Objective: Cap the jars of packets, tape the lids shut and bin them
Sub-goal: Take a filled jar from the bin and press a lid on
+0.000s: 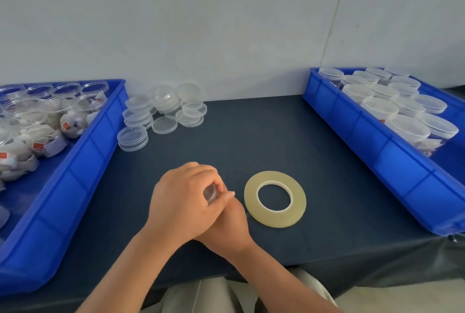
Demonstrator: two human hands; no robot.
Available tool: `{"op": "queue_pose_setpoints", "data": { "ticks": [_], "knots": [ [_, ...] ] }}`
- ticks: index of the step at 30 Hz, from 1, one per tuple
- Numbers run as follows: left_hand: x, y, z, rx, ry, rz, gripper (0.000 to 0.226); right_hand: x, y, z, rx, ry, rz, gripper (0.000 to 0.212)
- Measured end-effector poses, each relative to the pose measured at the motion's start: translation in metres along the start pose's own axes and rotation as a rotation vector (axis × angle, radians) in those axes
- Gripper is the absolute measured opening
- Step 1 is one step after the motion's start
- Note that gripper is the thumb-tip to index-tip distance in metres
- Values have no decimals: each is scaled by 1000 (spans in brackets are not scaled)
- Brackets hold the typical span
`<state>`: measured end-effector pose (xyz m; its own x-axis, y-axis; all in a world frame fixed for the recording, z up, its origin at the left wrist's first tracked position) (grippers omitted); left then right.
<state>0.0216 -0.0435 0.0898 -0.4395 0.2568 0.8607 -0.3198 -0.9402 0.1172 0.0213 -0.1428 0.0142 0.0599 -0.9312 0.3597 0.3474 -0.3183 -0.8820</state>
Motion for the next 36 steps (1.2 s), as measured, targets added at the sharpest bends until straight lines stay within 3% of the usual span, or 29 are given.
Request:
{"op": "queue_pose_setpoints", "data": {
  "ticks": [5, 10, 13, 20, 27, 33, 36],
  "knots": [
    [6, -7, 0, 2, -98, -95, 14, 2, -10, 4, 111, 39, 103, 39],
    [3, 4, -17, 294, -145, 10, 70, 1, -6, -1, 61, 37, 29, 34],
    [0, 10, -19, 419, -150, -13, 82, 1, -5, -4, 60, 76, -60, 29],
    [1, -1, -11, 279, -13, -133, 46, 4, -6, -8, 44, 118, -79, 47],
    [-5, -3, 9, 78, -84, -138, 44, 8, 0, -4, -24, 98, 70, 56],
    [-8, -6, 8, 60, -129, -117, 41, 6, 2, -2, -68, 98, 114, 69],
    [-6, -8, 11, 70, -155, -68, 42, 7, -3, 6, -55, -32, 164, 85]
  ]
}}
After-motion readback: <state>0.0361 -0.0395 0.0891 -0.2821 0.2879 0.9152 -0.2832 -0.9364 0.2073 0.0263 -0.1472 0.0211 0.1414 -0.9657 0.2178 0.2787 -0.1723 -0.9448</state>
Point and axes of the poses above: each hand's wrist, its own z-axis towards the middle knuckle, its own x-axis out of the back of the hand, y = z × x, the point moved 3 cm from there along z, towards the middle knuckle, and after that the axes turned 9 degrees about z, right-handed, at the moved point
